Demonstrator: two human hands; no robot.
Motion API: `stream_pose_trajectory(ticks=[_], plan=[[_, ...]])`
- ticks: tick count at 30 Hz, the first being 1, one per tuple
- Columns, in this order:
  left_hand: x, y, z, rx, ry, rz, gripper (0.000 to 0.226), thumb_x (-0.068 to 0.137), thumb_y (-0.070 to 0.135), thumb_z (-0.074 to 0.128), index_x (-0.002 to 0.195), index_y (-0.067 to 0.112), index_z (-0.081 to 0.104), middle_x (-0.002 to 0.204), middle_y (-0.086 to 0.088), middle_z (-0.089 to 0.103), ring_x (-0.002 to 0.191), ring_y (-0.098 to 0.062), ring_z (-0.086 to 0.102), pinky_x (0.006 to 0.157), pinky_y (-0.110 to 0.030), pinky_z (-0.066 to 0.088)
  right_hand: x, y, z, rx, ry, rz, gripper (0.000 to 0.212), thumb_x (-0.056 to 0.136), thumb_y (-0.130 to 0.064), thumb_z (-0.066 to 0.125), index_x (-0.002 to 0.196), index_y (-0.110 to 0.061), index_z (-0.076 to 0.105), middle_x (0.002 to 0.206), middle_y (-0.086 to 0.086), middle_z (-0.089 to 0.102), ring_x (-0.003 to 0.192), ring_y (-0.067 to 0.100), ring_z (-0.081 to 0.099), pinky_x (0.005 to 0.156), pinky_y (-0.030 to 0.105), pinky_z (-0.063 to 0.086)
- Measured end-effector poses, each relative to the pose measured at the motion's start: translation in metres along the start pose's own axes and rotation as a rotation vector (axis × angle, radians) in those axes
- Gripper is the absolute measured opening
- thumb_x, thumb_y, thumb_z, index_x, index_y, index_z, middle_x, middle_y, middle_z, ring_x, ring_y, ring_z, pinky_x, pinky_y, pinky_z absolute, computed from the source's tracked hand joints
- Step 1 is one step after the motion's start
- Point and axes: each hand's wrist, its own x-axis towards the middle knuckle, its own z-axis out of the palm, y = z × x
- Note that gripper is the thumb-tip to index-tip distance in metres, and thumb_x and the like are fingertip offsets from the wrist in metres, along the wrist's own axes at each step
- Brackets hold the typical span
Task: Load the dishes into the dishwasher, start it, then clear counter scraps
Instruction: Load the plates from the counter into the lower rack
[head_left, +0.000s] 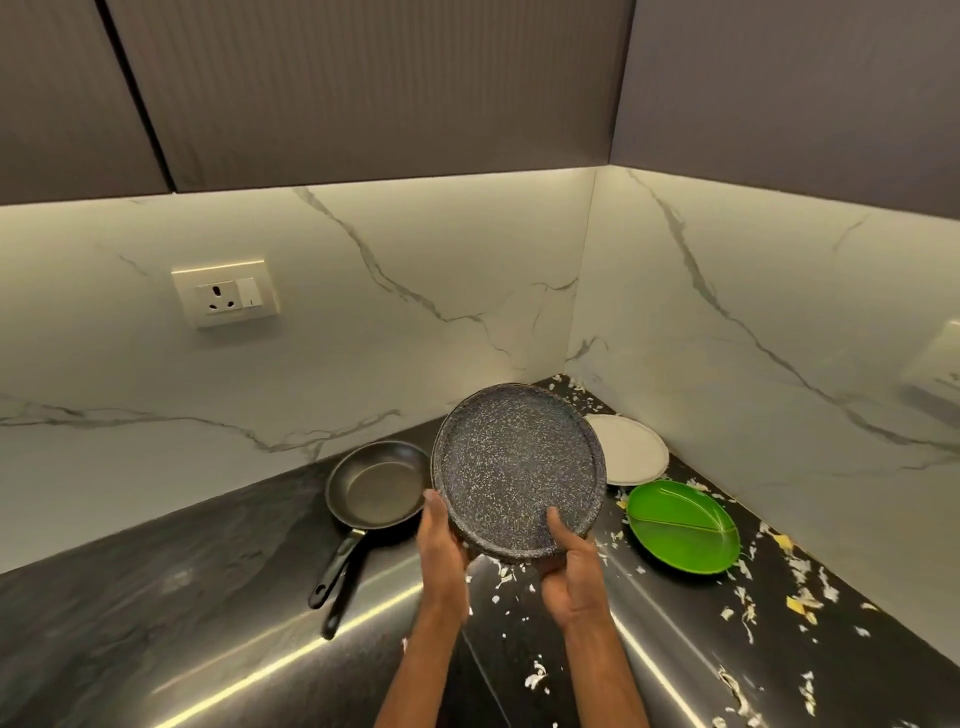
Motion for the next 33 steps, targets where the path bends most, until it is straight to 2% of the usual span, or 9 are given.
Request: stream_pose_trajectory(ticks=[3,5,7,14,19,23,28,31,33], plan=[[-0.007,-0.002,0.001,-0.022,-0.127,-0.064,0.061,0.086,0.043,0.070,0.138,0.015,0.051,0.132,-0.009,0.064,0.123,-0.030,0.060,0.105,-0.059,0.043,-0.020,-0.010,0.003,-0.040,-0.041,-0.080,0.050,0.083,0.001,0.063,0.133,-0.004,0.056,0.127,0.019,0.065,0.114,0.035,0.065,0.091,0.048,0.057],[-0.007,-0.011,-0.001,-0.103,-0.179,-0.121,0.052,0.085,0.021,0.072,0.134,0.012,0.054,0.127,-0.012,0.067,0.121,-0.034,0.060,0.104,-0.063,0.042,-0.038,-0.014,0.005,-0.087,-0.043,-0.143,0.049,0.082,0.007,0.061,0.131,-0.001,0.057,0.126,0.021,0.066,0.114,0.037,0.064,0.093,0.048,0.056],[-0.008,-0.013,-0.006,-0.155,-0.207,-0.172,0.050,0.082,0.016,0.069,0.131,0.013,0.056,0.126,-0.013,0.067,0.121,-0.037,0.059,0.104,-0.064,0.041,-0.058,-0.017,0.003,-0.126,-0.009,-0.194,0.046,0.082,0.005,0.060,0.128,0.001,0.058,0.124,0.022,0.066,0.111,0.036,0.066,0.090,0.044,0.057],[-0.035,0.004,-0.036,-0.071,-0.358,-0.336,0.031,0.092,0.023,0.065,0.121,0.011,0.065,0.113,-0.009,0.073,0.111,-0.031,0.066,0.101,-0.052,0.049,-0.161,0.000,-0.033,-0.098,0.289,-0.355,0.040,0.085,-0.014,0.065,0.124,-0.008,0.063,0.111,0.011,0.072,0.088,0.021,0.071,0.073,0.033,0.061],[-0.086,-0.003,-0.042,0.134,-0.618,-0.450,0.040,0.079,0.030,0.076,0.112,0.007,0.071,0.109,-0.017,0.073,0.104,-0.038,0.069,0.095,-0.058,0.051,-0.259,0.028,-0.073,-0.165,0.476,-0.419,0.039,0.087,-0.013,0.065,0.125,-0.004,0.062,0.119,0.017,0.070,0.106,0.032,0.068,0.092,0.045,0.057],[-0.155,-0.009,-0.031,0.224,-0.799,-0.483,0.032,0.086,0.024,0.073,0.111,0.004,0.069,0.102,-0.014,0.075,0.093,-0.030,0.073,0.081,-0.044,0.060,-0.338,0.037,-0.099,-0.170,0.636,-0.532,0.046,0.085,-0.015,0.068,0.130,-0.008,0.059,0.121,0.014,0.070,0.114,0.034,0.065,0.101,0.054,0.048],[-0.241,-0.031,-0.014,0.324,-0.974,-0.441,0.042,0.096,0.011,0.061,0.135,0.006,0.048,0.128,-0.013,0.063,0.106,-0.021,0.062,0.099,-0.042,0.050,-0.427,0.034,-0.113,-0.180,0.858,-0.801,0.029,0.089,-0.009,0.066,0.117,-0.015,0.068,0.115,0.007,0.073,0.107,0.024,0.067,0.092,0.048,0.053],[-0.293,-0.044,-0.007,0.465,-1.096,-0.431,0.056,0.096,0.018,0.062,0.146,0.012,0.037,0.141,-0.011,0.051,0.123,-0.023,0.053,0.109,-0.047,0.041,-0.478,0.030,-0.124,-0.250,0.960,-0.911,0.024,0.091,-0.004,0.064,0.110,-0.017,0.070,0.106,0.001,0.076,0.102,0.016,0.068,0.094,0.040,0.054],[-0.331,-0.048,-0.005,0.513,-1.162,-0.425,0.051,0.097,0.027,0.060,0.144,0.014,0.044,0.144,-0.009,0.050,0.130,-0.025,0.050,0.111,-0.051,0.040,-0.512,0.030,-0.132,-0.302,1.036,-0.969,0.023,0.091,-0.001,0.064,0.109,-0.015,0.070,0.100,-0.001,0.077,0.096,0.013,0.070,0.092,0.035,0.056]])
